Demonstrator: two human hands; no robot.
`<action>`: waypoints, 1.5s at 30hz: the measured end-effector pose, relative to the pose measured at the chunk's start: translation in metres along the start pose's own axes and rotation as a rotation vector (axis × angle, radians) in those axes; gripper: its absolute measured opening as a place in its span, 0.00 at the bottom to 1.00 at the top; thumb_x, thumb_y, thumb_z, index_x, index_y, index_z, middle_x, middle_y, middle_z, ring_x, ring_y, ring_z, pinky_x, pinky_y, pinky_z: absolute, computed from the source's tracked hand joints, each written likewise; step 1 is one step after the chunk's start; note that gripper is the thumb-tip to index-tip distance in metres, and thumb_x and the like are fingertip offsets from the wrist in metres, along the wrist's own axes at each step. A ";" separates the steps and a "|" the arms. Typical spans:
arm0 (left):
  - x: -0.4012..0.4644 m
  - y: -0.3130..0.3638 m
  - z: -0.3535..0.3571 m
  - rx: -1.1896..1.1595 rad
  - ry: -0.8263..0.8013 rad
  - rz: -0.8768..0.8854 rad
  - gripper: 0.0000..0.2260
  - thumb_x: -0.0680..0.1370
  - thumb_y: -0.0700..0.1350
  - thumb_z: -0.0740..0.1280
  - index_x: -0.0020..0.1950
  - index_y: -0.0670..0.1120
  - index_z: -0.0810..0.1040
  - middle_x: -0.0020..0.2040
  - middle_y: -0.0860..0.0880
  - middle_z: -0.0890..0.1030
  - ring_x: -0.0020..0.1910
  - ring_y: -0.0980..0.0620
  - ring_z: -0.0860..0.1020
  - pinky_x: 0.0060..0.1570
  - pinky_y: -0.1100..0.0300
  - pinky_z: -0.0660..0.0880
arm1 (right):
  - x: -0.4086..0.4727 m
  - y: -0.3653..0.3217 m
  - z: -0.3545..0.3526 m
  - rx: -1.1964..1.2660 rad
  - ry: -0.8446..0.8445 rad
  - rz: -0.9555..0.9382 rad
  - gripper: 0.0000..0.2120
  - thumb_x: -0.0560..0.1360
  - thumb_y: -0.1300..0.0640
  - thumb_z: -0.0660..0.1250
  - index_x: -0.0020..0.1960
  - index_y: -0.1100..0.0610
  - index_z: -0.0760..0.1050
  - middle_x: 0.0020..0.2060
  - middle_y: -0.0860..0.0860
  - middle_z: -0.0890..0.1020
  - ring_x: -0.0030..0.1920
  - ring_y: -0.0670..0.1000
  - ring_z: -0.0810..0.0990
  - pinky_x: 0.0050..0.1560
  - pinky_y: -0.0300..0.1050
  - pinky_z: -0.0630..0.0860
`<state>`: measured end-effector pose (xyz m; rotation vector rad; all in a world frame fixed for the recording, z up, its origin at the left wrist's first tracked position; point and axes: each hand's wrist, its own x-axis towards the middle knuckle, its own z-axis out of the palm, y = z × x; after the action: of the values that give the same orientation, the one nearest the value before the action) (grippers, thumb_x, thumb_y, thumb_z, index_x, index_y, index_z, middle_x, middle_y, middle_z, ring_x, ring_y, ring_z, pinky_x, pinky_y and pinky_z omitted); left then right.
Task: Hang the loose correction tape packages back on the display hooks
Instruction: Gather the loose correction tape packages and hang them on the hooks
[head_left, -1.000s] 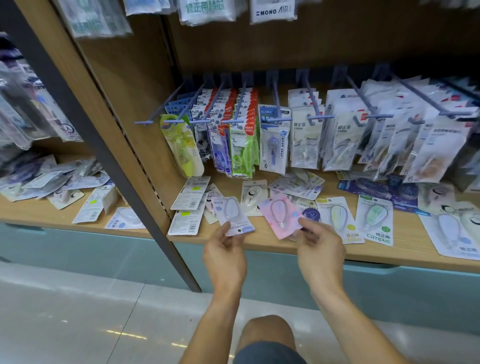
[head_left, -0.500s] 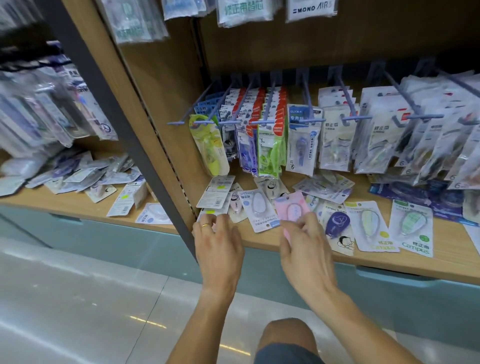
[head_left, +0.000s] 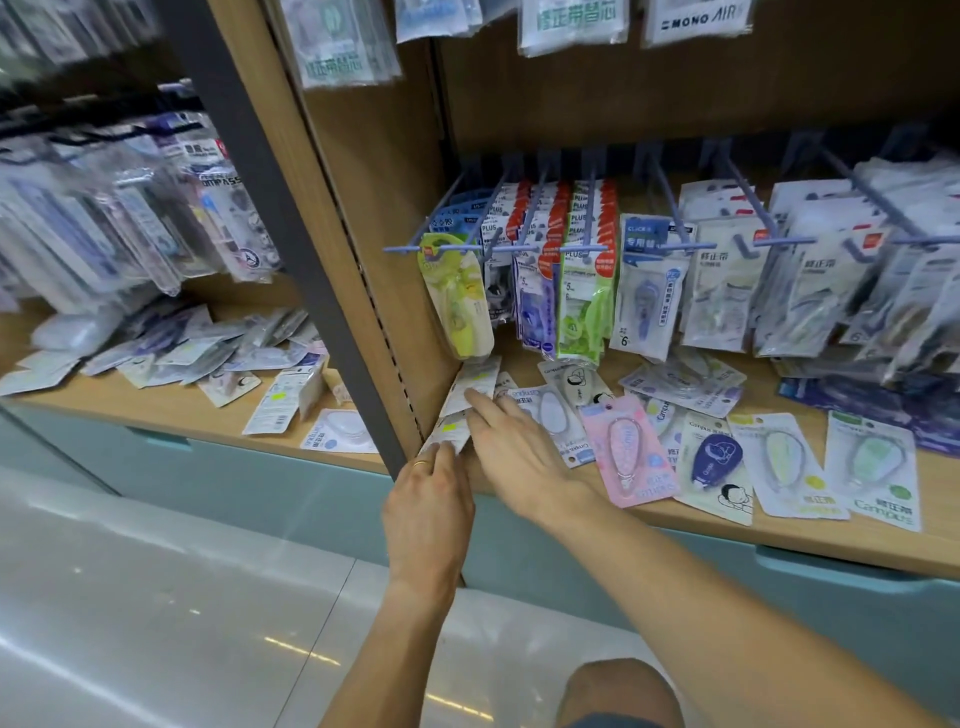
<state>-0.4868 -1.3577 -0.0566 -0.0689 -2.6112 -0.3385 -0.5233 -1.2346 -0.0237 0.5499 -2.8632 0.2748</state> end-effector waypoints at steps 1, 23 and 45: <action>-0.001 -0.002 -0.001 0.012 0.021 -0.011 0.07 0.73 0.37 0.79 0.44 0.44 0.82 0.37 0.45 0.84 0.32 0.39 0.81 0.24 0.55 0.73 | -0.009 0.000 0.001 0.040 0.053 -0.015 0.28 0.74 0.72 0.65 0.73 0.63 0.68 0.82 0.54 0.57 0.72 0.59 0.67 0.65 0.53 0.73; -0.026 0.015 -0.010 -1.291 0.009 -1.137 0.02 0.82 0.37 0.70 0.53 0.39 0.82 0.48 0.43 0.87 0.40 0.46 0.88 0.54 0.52 0.83 | -0.090 -0.008 -0.005 1.342 0.626 1.222 0.07 0.78 0.52 0.73 0.45 0.54 0.80 0.38 0.53 0.84 0.29 0.48 0.83 0.34 0.41 0.73; -0.045 0.025 -0.049 -1.509 -0.377 -0.913 0.09 0.80 0.34 0.69 0.59 0.39 0.84 0.56 0.41 0.87 0.54 0.45 0.86 0.51 0.56 0.82 | -0.122 -0.019 -0.014 1.847 0.175 0.993 0.19 0.73 0.68 0.76 0.61 0.59 0.78 0.48 0.57 0.88 0.44 0.54 0.87 0.44 0.43 0.83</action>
<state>-0.4215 -1.3456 -0.0312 0.5913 -1.8553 -2.6360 -0.4030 -1.2072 -0.0373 -0.7554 -1.5646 2.7549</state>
